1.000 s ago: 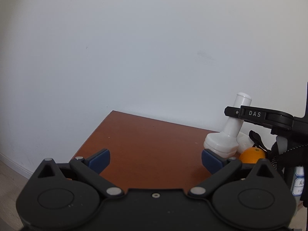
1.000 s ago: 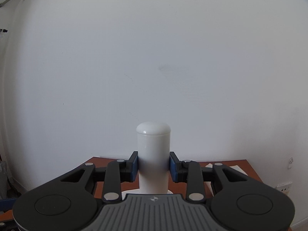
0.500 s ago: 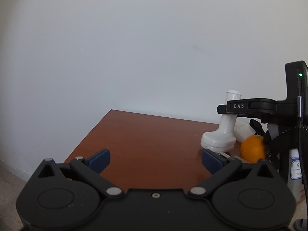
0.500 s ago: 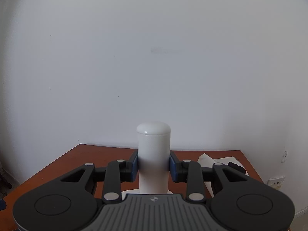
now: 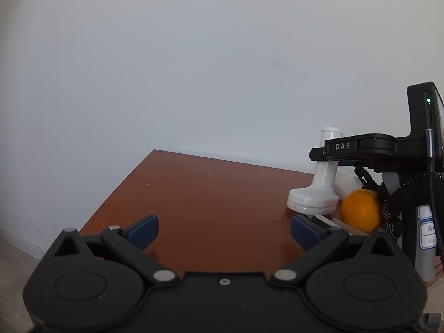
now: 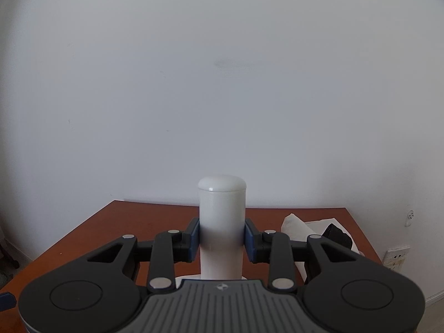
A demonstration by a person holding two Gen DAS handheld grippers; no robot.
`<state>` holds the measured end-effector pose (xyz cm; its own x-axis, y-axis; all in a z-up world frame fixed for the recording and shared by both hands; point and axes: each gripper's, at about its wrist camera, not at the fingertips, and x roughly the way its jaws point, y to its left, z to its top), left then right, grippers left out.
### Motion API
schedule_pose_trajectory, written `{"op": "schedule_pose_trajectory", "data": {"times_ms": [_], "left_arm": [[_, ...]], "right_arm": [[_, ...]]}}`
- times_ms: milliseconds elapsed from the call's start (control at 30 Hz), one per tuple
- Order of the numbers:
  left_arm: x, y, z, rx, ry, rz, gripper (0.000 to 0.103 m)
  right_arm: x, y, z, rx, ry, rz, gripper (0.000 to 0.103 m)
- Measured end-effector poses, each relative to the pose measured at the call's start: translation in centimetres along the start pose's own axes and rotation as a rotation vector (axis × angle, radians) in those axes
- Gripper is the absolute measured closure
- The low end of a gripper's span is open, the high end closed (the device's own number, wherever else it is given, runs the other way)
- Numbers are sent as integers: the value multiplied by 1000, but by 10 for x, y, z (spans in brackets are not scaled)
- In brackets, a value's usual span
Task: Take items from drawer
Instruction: 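Open the right tool's fingers to release the white device upright, then withdraw the right tool from the white device and back away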
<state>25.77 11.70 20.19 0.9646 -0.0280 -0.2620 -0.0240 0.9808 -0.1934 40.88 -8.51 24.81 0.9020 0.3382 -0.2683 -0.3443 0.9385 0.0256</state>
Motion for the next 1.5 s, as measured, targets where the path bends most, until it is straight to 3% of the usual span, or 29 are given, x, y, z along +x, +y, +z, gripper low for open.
{"op": "schedule_pose_trajectory", "data": {"times_ms": [300,400,733,1033,1167,1500], "left_arm": [[0,-3,-2,14,0,-1,1],[-2,-5,-2,16,-5,3,1],[-20,-19,-2,42,-26,18,1],[-48,-28,-9,45,-51,1,1],[-66,-31,-15,53,-70,-1,1],[-104,-38,-40,63,-87,-22,1]], "right_arm": [[-20,-7,2,46,-24,27,66],[-35,-13,-2,70,-36,44,58],[-82,-25,-16,106,-72,75,57],[-116,-29,-56,130,-109,122,55],[-140,-28,-81,135,-130,149,49],[-193,-15,-133,108,-175,77,46]]}}
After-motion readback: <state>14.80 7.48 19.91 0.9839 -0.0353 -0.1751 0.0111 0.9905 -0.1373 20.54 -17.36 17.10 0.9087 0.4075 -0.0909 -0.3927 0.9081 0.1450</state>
